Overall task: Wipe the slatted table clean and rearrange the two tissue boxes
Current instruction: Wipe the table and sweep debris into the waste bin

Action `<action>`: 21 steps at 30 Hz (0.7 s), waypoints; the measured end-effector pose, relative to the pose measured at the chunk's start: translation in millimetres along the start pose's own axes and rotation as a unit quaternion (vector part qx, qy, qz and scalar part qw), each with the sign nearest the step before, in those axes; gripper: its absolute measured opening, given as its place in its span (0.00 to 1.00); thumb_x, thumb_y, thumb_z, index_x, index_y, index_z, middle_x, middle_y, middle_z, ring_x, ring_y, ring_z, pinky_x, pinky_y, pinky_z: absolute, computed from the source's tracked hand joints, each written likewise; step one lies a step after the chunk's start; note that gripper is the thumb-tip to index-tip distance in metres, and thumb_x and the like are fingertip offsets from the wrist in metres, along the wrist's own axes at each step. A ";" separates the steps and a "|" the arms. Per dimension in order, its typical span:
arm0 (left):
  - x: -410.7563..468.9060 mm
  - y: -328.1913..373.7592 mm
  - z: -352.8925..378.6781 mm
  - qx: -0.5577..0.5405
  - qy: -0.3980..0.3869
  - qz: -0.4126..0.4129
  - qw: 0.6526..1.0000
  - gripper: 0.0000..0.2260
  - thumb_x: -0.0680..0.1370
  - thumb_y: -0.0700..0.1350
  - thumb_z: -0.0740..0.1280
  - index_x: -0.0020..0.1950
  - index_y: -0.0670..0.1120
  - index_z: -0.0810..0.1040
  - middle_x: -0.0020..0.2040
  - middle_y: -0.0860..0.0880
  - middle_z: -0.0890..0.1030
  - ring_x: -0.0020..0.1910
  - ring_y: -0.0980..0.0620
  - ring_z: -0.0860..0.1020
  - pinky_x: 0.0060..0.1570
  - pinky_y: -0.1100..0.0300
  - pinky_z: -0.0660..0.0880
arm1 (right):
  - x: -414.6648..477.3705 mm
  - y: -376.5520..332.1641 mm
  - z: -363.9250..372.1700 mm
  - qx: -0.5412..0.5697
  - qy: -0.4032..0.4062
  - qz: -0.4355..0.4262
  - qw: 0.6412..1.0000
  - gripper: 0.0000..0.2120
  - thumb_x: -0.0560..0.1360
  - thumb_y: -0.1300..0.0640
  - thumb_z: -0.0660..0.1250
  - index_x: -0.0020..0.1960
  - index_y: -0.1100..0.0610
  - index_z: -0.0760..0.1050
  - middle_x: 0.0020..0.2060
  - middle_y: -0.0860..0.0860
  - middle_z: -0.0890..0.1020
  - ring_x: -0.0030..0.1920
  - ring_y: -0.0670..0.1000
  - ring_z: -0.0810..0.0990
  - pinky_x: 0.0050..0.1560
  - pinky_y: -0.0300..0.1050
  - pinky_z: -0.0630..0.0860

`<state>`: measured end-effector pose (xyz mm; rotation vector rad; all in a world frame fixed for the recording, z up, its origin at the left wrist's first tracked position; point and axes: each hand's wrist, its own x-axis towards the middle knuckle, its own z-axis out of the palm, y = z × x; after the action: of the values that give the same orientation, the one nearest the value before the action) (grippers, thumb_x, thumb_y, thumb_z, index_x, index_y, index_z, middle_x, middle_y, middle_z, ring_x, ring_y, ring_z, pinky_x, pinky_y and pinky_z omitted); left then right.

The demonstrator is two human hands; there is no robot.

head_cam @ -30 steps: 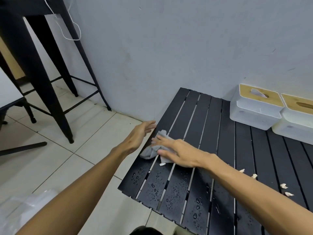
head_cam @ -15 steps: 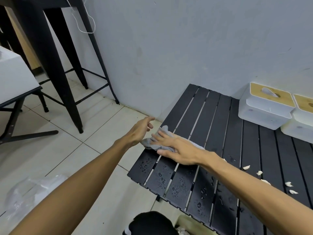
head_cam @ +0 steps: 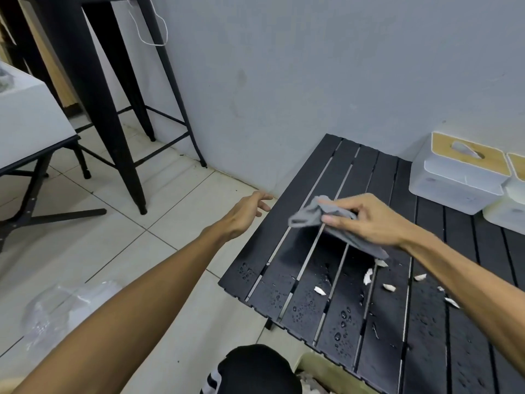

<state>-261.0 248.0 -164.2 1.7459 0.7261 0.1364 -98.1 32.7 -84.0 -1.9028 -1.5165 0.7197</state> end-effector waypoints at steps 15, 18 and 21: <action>-14.9 -4.3 4.5 0.241 -0.071 0.070 0.965 0.27 0.79 0.60 0.44 0.66 0.53 0.75 0.72 0.53 0.73 0.70 0.51 0.69 0.73 0.45 0.60 | 5.9 -15.2 123.0 -0.283 -0.151 -0.197 0.926 0.25 0.84 0.40 0.53 0.79 0.43 0.57 0.81 0.46 0.49 0.80 0.51 0.35 0.78 0.62 0.37; -18.3 -19.4 1.6 0.350 -0.075 0.109 0.927 0.32 0.77 0.62 0.40 0.80 0.55 0.56 0.81 0.56 0.51 0.79 0.51 0.49 0.77 0.46 0.51 | -8.9 -14.4 119.5 -0.276 -0.148 -0.175 0.933 0.26 0.82 0.38 0.55 0.78 0.38 0.56 0.81 0.42 0.45 0.79 0.50 0.33 0.79 0.59 0.38; -20.6 -22.4 1.1 0.327 -0.069 0.111 0.936 0.33 0.76 0.64 0.38 0.79 0.57 0.57 0.80 0.58 0.52 0.80 0.52 0.49 0.76 0.45 0.50 | -14.3 -22.0 133.0 -0.307 -0.111 -0.119 0.938 0.30 0.79 0.31 0.55 0.78 0.35 0.52 0.81 0.45 0.42 0.79 0.53 0.32 0.78 0.58 0.35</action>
<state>-285.9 238.9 -179.2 2.4464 0.4929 -0.0876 -212.1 38.1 -157.0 -2.0525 -2.2725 0.3792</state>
